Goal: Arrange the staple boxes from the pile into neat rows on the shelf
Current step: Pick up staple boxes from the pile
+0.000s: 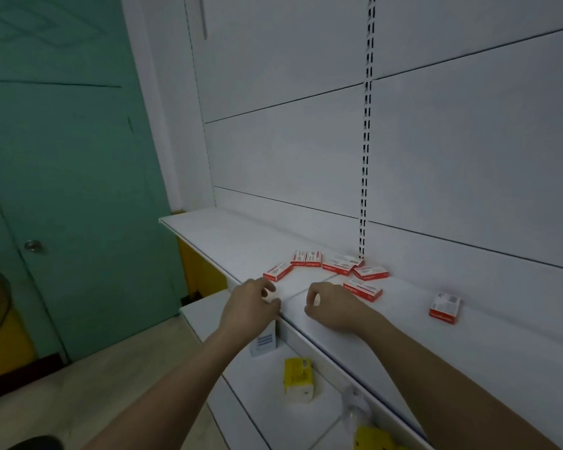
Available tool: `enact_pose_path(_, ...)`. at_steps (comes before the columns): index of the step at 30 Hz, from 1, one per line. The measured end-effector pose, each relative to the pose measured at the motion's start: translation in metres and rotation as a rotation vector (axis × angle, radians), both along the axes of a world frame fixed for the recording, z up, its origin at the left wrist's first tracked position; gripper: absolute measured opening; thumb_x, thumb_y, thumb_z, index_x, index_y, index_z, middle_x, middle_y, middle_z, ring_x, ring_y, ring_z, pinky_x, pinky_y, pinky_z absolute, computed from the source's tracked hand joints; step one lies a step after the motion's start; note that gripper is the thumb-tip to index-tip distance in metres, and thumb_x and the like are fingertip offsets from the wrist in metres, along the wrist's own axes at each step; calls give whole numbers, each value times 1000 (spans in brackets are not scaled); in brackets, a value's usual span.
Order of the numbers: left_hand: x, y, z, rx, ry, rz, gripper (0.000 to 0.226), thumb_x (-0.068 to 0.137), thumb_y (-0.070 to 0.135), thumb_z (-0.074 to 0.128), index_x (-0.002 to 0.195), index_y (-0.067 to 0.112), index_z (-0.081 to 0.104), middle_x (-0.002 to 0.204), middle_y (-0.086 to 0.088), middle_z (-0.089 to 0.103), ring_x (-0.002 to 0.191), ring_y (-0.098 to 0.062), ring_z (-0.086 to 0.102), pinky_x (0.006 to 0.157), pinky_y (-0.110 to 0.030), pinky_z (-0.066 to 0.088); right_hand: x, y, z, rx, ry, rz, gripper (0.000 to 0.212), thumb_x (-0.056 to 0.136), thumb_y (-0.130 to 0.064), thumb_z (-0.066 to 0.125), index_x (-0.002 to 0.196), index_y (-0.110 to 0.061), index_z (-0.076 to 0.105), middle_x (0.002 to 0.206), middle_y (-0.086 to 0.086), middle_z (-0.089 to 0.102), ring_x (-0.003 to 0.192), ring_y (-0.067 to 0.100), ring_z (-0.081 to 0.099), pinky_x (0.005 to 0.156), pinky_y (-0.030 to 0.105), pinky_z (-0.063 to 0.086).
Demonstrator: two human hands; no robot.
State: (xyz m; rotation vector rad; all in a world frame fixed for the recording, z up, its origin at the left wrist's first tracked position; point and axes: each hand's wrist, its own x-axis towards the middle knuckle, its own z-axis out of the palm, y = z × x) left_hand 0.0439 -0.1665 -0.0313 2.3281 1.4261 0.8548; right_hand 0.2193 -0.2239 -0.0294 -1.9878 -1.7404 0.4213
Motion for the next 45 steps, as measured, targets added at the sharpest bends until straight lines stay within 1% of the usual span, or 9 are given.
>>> enact_pose_path(4,23,71,-8,-11,-50,-20,45,80,40,68,118,23,52,117,-1,54,101,-18,54,81,-32,52,6,38,8,-122,-77,-78,22,90,-35,54,104,-18,53,94,4,64,77,21,62,70,32,50)
enact_pose_path(7,41,118,-18,-21,48,-91,66,76,53,69,128,20,44,124,-3,49,111,-21,48,89,-33,46,12,58,20,-331,161,-148,31,93,-36,53,105,-8,49,66,10,64,43,20,60,45,29,53)
enact_pose_path(10,48,149,-22,-52,24,-277,60,76,52,69,125,22,50,116,1,54,101,-11,53,81,-22,47,20,66,23,-406,309,-210,35,92,-40,55,97,-6,51,55,8,65,41,22,61,42,27,51)
enact_pose_path(12,48,155,-24,-52,-99,-462,46,76,47,71,115,27,58,104,8,58,86,-2,55,69,-15,45,26,64,19,-366,427,-225,34,91,-41,55,95,-8,53,56,9,65,44,24,62,43,26,50)
enact_pose_path(17,61,148,-17,236,-224,-838,39,74,27,78,111,22,65,106,7,63,94,-9,54,81,-23,45,34,58,7,-84,702,-235,21,94,-23,54,110,-10,55,81,15,70,57,30,65,50,32,54)
enact_pose_path(21,80,146,-11,25,-401,-821,40,74,18,80,111,22,65,107,11,63,98,-7,55,83,-22,47,43,59,10,137,926,-255,21,96,-15,52,114,-7,57,99,21,69,77,30,67,69,37,57)
enact_pose_path(26,84,152,-17,-164,-468,-856,48,69,7,82,110,23,65,104,16,65,95,4,61,75,-7,47,47,68,3,262,901,-326,16,95,-11,54,108,-3,59,91,19,71,72,26,67,71,38,59)
enact_pose_path(40,76,156,-17,-503,-467,-972,60,70,7,80,115,40,61,99,10,68,80,-10,67,70,-17,53,27,84,-8,487,624,-379,7,92,-18,60,97,-22,62,79,9,68,58,15,64,56,28,53)
enact_pose_path(45,74,163,-17,-691,-783,-765,38,74,7,79,108,17,64,96,-2,72,85,-17,72,67,-26,57,17,86,-13,384,489,-270,46,76,-20,77,111,-40,53,93,-12,62,68,13,67,61,24,55)
